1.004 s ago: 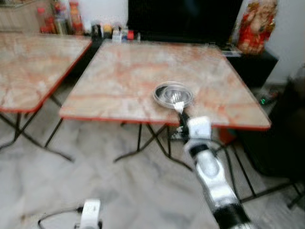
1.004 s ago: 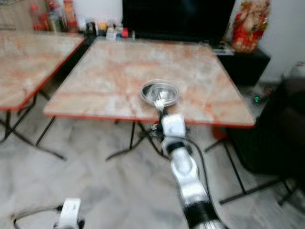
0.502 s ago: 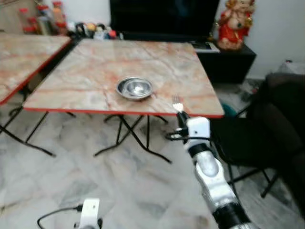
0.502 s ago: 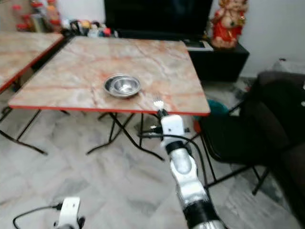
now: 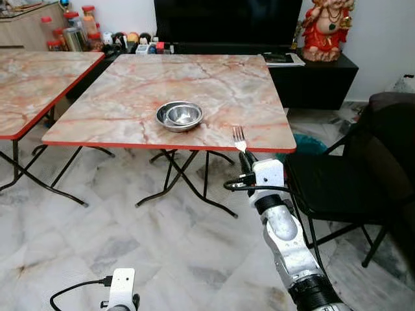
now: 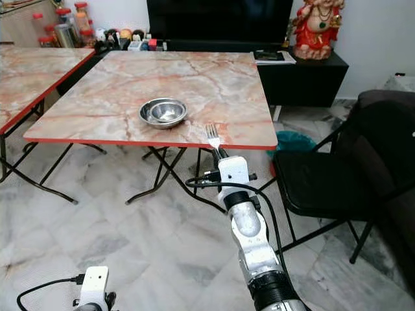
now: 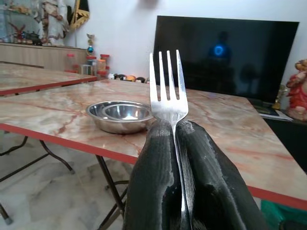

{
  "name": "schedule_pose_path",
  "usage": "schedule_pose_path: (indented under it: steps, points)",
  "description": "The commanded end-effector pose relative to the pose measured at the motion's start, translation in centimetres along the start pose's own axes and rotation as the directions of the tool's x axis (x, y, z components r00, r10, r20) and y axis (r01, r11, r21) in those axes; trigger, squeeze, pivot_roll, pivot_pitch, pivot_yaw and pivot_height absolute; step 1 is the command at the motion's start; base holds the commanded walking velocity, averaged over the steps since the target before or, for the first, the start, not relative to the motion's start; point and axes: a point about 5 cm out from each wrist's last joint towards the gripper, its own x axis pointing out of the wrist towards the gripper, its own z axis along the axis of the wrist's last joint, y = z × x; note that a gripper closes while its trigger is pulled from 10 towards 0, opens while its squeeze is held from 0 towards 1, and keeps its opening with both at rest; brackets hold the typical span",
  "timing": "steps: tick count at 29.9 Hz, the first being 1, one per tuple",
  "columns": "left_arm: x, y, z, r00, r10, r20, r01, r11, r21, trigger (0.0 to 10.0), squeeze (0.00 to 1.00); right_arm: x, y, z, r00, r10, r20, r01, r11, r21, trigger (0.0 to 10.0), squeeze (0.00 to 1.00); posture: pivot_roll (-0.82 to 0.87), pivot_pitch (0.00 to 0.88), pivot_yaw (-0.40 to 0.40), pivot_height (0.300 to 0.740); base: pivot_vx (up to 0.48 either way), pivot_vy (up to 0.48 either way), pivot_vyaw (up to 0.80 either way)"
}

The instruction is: Setting the table

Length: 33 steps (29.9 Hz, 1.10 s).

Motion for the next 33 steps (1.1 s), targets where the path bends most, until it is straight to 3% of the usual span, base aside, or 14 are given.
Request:
schedule_pose_path:
  steps: [1,16,33]
  points:
    - [0.01,0.50,0.17,1.000,0.017,0.008,-0.017,1.000,-0.014,10.0,0.00,0.40,0.13,0.51,1.000,0.024,0.013,-0.024,0.999,-0.028,10.0,0.00,-0.04,0.000,-0.005,0.719,0.000,0.000,0.00]
    - [0.03,0.58,0.26,1.000,0.018,0.009,-0.018,1.000,-0.012,10.0,0.00,0.40,0.26,0.46,1.000,0.018,0.011,-0.018,1.000,-0.007,10.0,0.00,-0.04,0.000,-0.001,0.719,0.000,0.000,0.11]
    - [0.06,0.59,0.45,1.000,0.019,0.014,-0.019,1.000,-0.012,10.0,0.00,0.46,0.21,0.36,1.000,0.013,0.001,-0.013,1.000,-0.010,10.0,0.00,-0.04,0.000,0.003,0.719,0.328,0.000,0.00]
